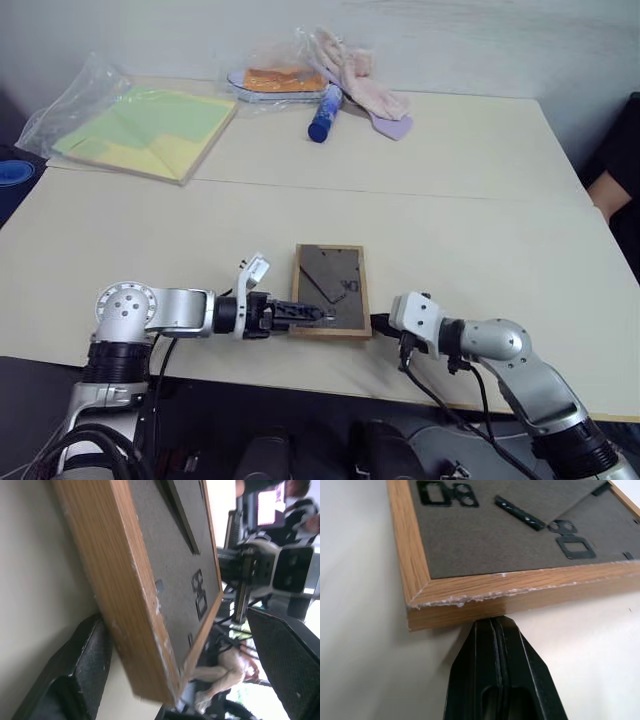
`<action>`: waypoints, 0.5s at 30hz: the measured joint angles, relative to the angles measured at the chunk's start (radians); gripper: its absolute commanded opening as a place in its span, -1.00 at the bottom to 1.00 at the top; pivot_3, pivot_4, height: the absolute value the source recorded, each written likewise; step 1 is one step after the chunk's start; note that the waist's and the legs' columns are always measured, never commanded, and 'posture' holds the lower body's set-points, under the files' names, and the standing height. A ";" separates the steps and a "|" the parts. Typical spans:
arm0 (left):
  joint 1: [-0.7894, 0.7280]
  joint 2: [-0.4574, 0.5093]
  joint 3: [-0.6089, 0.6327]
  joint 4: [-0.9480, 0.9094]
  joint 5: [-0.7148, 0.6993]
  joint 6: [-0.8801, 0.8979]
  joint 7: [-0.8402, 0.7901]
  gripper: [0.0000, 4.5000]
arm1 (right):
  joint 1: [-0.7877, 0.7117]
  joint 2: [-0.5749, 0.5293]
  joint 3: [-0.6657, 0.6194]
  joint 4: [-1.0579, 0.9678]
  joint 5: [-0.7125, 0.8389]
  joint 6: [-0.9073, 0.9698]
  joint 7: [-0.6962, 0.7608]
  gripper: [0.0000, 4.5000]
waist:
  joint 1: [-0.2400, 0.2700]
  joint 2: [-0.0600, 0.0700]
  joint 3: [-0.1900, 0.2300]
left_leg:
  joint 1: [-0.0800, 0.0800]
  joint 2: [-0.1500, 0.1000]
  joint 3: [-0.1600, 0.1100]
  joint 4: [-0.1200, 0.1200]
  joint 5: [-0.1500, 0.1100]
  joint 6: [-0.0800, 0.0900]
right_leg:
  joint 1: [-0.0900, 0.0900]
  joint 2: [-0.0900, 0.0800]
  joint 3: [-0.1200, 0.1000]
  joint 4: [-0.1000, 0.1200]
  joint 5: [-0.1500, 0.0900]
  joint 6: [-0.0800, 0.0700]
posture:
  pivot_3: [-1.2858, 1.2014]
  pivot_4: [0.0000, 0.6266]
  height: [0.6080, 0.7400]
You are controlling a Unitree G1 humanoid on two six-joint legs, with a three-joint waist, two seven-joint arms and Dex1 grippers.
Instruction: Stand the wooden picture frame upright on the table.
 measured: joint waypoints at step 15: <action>0.028 -0.004 -0.031 0.043 -0.094 -0.100 0.038 -0.44 | 0.049 -0.056 -0.054 0.004 0.014 -0.047 0.015 -1.00 | 0.000 0.000 0.000 | 0.000 0.000 0.000 0.000 0.000 0.000 | 0.001 0.001 -0.001 -0.003 0.000 0.000 | 0.03 -0.52 1.00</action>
